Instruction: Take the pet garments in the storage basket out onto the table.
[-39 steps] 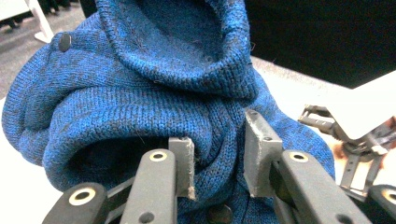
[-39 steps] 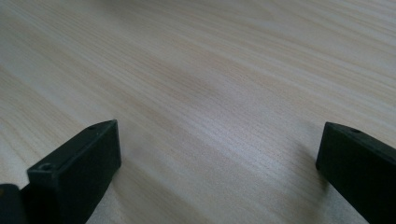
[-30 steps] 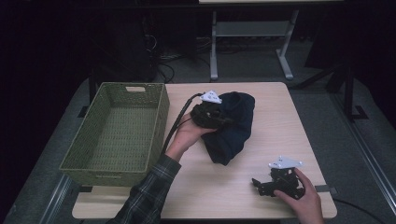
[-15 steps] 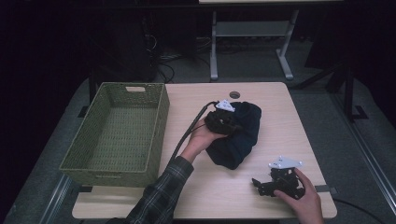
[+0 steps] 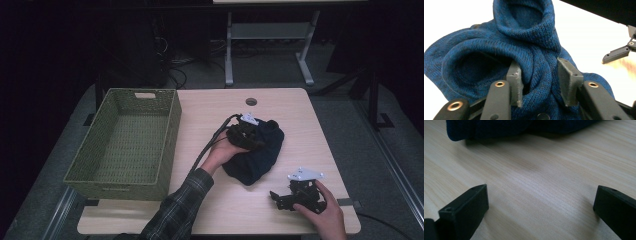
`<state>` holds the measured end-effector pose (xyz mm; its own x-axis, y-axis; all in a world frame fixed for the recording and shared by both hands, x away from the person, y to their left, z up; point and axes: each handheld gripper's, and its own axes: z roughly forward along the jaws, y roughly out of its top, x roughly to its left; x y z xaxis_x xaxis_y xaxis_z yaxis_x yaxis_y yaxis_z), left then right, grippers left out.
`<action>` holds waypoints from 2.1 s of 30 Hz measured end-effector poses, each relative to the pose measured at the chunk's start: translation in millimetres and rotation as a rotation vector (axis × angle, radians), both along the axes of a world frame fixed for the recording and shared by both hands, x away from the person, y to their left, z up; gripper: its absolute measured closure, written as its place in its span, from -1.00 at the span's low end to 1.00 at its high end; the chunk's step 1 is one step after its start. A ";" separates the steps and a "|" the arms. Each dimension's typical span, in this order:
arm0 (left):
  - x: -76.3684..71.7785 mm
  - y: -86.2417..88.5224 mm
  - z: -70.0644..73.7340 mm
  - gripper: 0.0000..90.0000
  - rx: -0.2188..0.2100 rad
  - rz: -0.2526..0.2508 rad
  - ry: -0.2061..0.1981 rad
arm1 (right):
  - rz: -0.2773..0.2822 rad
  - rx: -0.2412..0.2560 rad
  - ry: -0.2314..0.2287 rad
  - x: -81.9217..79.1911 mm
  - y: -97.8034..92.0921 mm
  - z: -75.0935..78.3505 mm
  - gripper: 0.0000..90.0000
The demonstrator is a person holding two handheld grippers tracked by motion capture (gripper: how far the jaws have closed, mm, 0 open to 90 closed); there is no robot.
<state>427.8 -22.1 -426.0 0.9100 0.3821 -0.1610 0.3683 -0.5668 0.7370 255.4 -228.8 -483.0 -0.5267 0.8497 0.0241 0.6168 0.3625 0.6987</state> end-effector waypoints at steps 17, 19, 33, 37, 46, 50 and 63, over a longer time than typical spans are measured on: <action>-8.7 7.3 18.5 -0.65 0.010 -0.003 -0.049 | 0.000 0.001 0.002 -0.2 0.1 0.1 -1.00; -13.7 14.3 22.5 -0.65 0.004 0.016 -0.064 | 0.000 0.001 0.001 -0.2 0.0 0.1 -1.00; -39.8 61.5 29.7 -0.66 -0.006 0.072 -0.101 | 0.000 0.001 0.002 -0.2 0.0 -0.1 -1.00; -46.8 70.5 29.5 -0.66 0.007 0.091 -0.126 | 0.002 0.000 0.000 -0.2 -0.1 -0.1 -1.00; -69.3 97.6 19.7 -0.66 0.011 0.130 -0.138 | 0.001 0.003 0.003 -0.9 0.1 0.0 -1.00; -76.5 104.6 16.0 -0.66 0.010 0.139 -0.144 | 0.000 0.003 0.003 -0.9 0.1 0.0 -1.00; -103.7 125.9 -2.9 -0.67 0.039 0.154 -0.133 | 0.000 0.003 0.003 -0.9 0.1 -0.1 -1.00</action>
